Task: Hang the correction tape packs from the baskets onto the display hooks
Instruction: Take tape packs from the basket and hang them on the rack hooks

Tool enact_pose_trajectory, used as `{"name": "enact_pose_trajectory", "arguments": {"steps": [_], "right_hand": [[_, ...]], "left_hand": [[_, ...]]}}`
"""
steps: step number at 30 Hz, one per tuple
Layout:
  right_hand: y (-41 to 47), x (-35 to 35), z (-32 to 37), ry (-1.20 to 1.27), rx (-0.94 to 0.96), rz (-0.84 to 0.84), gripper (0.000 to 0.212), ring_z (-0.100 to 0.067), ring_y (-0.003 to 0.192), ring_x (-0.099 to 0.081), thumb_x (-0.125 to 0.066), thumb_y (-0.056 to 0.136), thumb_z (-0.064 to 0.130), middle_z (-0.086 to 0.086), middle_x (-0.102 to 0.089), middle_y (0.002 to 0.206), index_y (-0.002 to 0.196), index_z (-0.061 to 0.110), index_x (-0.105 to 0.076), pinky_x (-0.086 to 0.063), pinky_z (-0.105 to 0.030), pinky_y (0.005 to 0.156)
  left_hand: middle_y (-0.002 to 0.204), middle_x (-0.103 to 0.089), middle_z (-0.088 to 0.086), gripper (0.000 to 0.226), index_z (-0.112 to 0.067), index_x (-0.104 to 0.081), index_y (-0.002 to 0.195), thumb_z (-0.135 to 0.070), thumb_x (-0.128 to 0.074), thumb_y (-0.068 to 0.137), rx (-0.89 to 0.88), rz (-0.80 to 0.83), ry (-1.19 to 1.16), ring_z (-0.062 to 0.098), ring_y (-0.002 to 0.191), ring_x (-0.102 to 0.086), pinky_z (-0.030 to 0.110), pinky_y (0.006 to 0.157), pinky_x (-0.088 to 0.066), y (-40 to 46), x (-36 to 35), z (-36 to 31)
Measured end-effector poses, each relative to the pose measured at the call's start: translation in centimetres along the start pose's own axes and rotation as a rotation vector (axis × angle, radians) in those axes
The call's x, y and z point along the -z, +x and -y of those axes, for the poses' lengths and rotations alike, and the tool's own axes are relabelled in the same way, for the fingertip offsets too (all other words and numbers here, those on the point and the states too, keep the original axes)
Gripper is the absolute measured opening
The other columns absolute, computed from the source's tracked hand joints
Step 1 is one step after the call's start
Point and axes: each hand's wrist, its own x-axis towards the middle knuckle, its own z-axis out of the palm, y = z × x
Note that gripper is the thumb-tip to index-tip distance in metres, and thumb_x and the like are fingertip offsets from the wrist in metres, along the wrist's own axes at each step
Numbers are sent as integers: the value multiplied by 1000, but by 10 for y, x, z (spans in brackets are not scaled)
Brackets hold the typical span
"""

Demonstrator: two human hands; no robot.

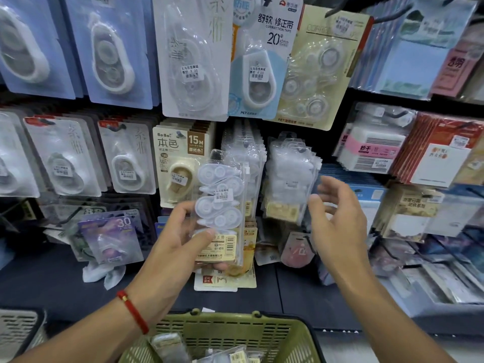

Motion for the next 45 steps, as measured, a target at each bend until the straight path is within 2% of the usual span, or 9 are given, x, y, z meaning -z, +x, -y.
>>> {"name": "enact_pose_trajectory", "arguments": {"steps": [4, 7, 14, 21, 32, 38, 41, 43, 45], "right_hand": [[-12, -9, 8, 69, 39, 196, 16, 1, 101, -65, -66, 101, 31, 14, -70, 112, 116, 29, -72, -49, -11, 84], [-23, -23, 8, 170, -8, 359, 11, -4, 95, -71, -68, 99, 39, 14, -77, 100, 104, 31, -75, -55, -19, 82], [-12, -14, 1, 349, -136, 76, 18, -15, 81, -76, -60, 106, 35, 2, -79, 88, 95, 22, -67, -61, -42, 74], [1, -1, -6, 388, -170, 19, 17, -31, 86, -76, -64, 103, 38, -3, -79, 89, 96, 25, -71, -62, -58, 79], [0, -1, -5, 268, -162, -41, 21, -26, 74, -75, -66, 101, 41, 1, -78, 78, 87, 26, -73, -61, -54, 72], [5, 5, -5, 283, -149, -27, 18, -17, 76, -77, -68, 101, 38, 4, -80, 83, 89, 27, -75, -61, -43, 69], [6, 5, -7, 213, -149, -16, 18, -15, 80, -76, -68, 100, 41, 5, -79, 84, 95, 26, -76, -62, -46, 77], [4, 3, -11, -18, -90, -40, 27, -6, 90, -71, -67, 99, 44, 12, -75, 97, 115, 23, -73, -60, -44, 88], [-1, 1, -16, -268, 104, -79, 40, -12, 110, -62, -66, 100, 39, 7, -64, 120, 135, 18, -62, -52, -39, 98]], "left_hand": [[125, -73, 8, 28, -28, -68, 116, -7, -58, 102, 18, 99, -39, 40, 97, -76, 48, 70, -66, 1, -7, 0], [127, -73, 6, 34, -28, -68, 123, -14, -64, 93, 42, 145, -57, 40, 101, -76, 48, 70, -66, 3, -21, -1], [121, -70, 22, 54, -18, -57, 141, 12, -62, 97, 118, 140, 93, 35, 93, -76, 45, 72, -67, 28, -65, -9], [115, -70, 22, 57, -11, -52, 146, 14, -62, 96, 141, 137, 51, 31, 92, -76, 44, 77, -67, 36, -86, -5], [119, -67, 35, 61, -9, -53, 146, 14, -67, 92, 165, 169, 78, 33, 90, -78, 41, 74, -67, 39, -78, -5], [123, -68, 33, 62, -7, -48, 151, 11, -66, 94, 151, 171, 142, 49, 112, -70, 65, 102, -53, 39, -83, -5], [118, -71, 27, 60, -9, -52, 149, 9, -68, 94, 118, 174, 211, 36, 103, -75, 55, 99, -58, 40, -82, -5], [112, -71, 10, 56, -15, -57, 147, 3, -70, 95, -4, 159, 486, 15, 91, -72, 34, 92, -62, 43, -76, -1], [115, -68, -5, 52, -21, -61, 144, -6, -69, 96, -207, 81, 821, 8, 98, -67, 27, 96, -56, 45, -65, 4]]}}
